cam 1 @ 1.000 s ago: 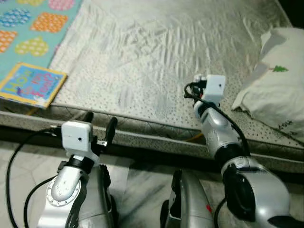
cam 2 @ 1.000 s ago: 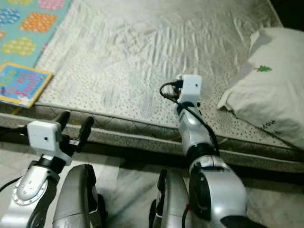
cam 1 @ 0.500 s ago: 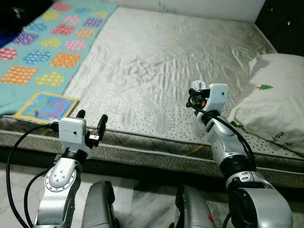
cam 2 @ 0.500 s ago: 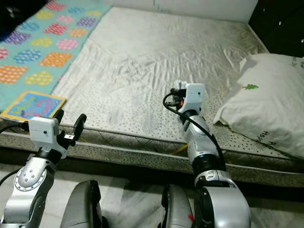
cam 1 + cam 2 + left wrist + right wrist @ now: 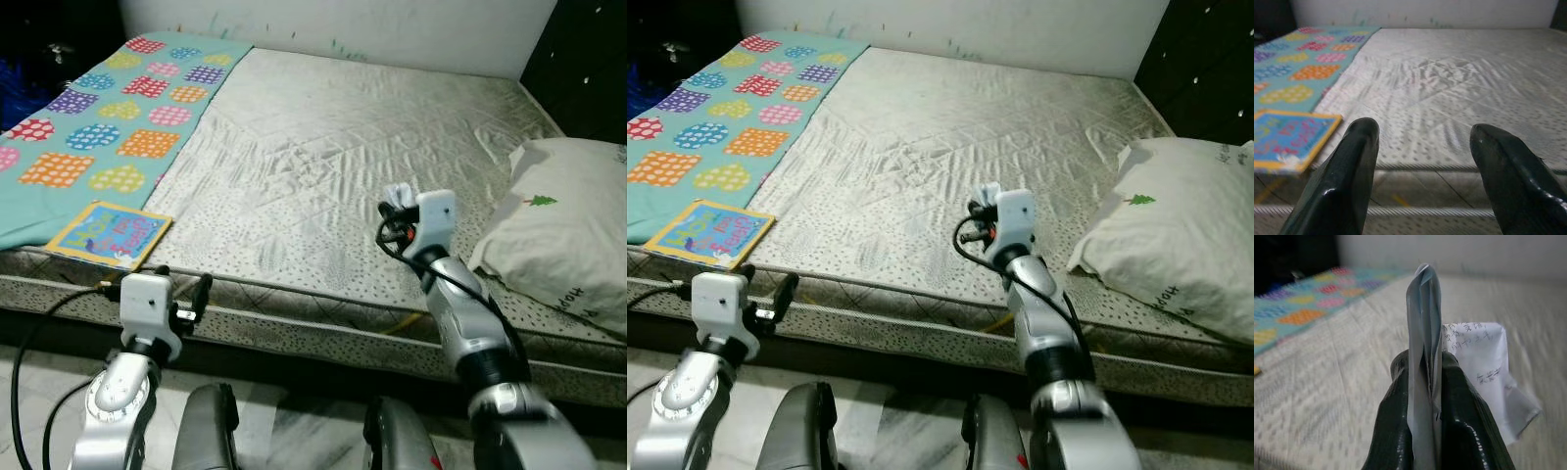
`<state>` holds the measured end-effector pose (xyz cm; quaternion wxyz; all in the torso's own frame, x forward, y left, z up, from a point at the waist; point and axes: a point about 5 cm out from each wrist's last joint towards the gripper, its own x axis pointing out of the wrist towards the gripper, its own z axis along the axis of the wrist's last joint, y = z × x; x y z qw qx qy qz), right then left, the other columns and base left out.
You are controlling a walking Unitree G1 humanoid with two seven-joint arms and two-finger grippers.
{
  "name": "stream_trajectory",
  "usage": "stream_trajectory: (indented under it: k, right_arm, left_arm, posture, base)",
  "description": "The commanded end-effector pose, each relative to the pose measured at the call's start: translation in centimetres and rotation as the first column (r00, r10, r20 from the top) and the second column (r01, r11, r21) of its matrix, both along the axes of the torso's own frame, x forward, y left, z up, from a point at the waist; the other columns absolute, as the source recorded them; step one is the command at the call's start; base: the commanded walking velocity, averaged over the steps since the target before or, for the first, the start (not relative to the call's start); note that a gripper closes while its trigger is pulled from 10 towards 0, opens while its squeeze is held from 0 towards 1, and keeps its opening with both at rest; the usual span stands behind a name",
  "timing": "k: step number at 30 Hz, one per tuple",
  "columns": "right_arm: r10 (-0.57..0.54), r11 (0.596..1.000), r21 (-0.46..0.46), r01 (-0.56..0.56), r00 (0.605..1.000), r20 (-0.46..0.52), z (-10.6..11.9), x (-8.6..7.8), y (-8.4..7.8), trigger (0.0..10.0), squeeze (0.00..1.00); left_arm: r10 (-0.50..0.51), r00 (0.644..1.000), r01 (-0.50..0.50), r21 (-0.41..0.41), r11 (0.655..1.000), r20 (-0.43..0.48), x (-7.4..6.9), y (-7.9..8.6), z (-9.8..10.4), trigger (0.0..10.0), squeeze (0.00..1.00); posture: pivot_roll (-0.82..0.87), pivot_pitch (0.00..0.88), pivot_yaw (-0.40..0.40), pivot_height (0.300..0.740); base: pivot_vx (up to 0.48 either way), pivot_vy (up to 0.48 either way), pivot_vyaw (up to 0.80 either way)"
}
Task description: Clean up the room
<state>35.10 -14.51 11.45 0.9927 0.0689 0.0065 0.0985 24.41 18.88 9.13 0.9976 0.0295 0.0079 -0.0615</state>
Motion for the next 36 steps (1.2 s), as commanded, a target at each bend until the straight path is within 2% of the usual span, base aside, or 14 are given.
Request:
stream_trajectory:
  k: [1, 3, 7, 8, 11, 18, 25, 32, 36]
  right_arm:
    - [-0.08, 0.997, 0.015, 0.08, 0.997, 0.007, -0.3, -1.0, -1.3, 10.0, 0.0]
    - [-0.113, 0.994, 0.008, 0.113, 0.993, 0.033, -0.3, -1.7, -1.8, 10.0, 0.0]
    - [-0.147, 0.986, 0.075, 0.147, 0.989, 0.002, -0.1, -1.7, -1.5, 10.0, 0.0]
    - [-0.117, 0.991, 0.065, 0.116, 0.993, 0.018, 0.4, -1.5, -0.8, 10.0, 0.0]
    - [-0.102, 0.994, 0.048, 0.099, 0.994, 0.049, 1.1, -1.7, -0.5, 10.0, 0.0]
    - [-0.109, 0.994, 0.021, 0.108, 0.991, 0.077, 1.6, -2.8, -1.4, 10.0, 0.0]
    - [-0.074, 0.997, -0.012, 0.076, 0.993, 0.09, 1.6, -4.7, -1.4, 10.0, 0.0]
    - [-0.087, 0.995, -0.035, 0.089, 0.995, 0.059, 1.5, -6.3, -2.8, 10.0, 0.0]
    - [-0.079, 0.997, -0.022, 0.08, 0.995, 0.069, 1.9, -6.0, -2.3, 10.0, 0.0]
  left_arm:
    - [-0.001, 0.999, 0.001, -0.002, 1.0, 0.045, -0.7, -1.0, 0.5, 10.0, 0.0]
    - [0.035, 0.997, -0.036, 0.011, 0.999, 0.071, -1.2, -1.1, 0.8, 10.0, 0.0]
    - [0.083, 0.994, -0.083, -0.005, 0.997, 0.066, -1.6, -0.5, 0.9, 10.0, 0.0]
    - [0.073, 0.994, -0.075, 0.024, 0.997, 0.085, -1.4, -0.7, 1.2, 10.0, 0.0]
    - [0.082, 0.991, -0.084, 0.018, 0.996, 0.102, -1.5, -1.0, 1.7, 10.0, 0.0]
    - [0.141, 0.985, -0.139, -0.024, 0.99, 0.099, -2.3, -0.5, 2.3, 10.0, 0.0]
    - [0.122, 0.99, -0.12, -0.034, 0.992, 0.068, -2.8, -0.6, 2.0, 10.0, 0.0]
    - [0.1, 0.993, -0.097, -0.051, 0.994, 0.063, -2.6, -0.9, 2.2, 10.0, 0.0]
    - [0.091, 0.994, -0.087, -0.072, 0.994, 0.059, -2.4, -0.9, 2.2, 10.0, 0.0]
  posture:
    - [0.02, 0.0, -0.093, 0.565]
    - [0.01, 0.0, -0.097, 0.565]
    - [0.0, 0.0, -0.102, 0.565]
    - [-0.01, 0.011, -0.111, 0.565]
    - [-0.01, 0.028, -0.117, 0.565]
    - [-0.02, 0.079, -0.118, 0.565]
    - [-0.04, 0.1, -0.103, 0.565]
    - [-0.04, 0.106, -0.102, 0.565]
    - [-0.05, 0.104, -0.087, 0.565]
  base:
    - [0.0, 0.0, 0.0]
    - [0.0, 0.0, 0.0]
    - [0.0, 0.0, 0.0]
    - [0.0, 0.0, 0.0]
    - [0.0, 0.0, 0.0]
    - [0.0, 0.0, 0.0]
    - [0.0, 0.0, 0.0]
    - [0.0, 0.0, 0.0]
    - [0.0, 0.0, 0.0]
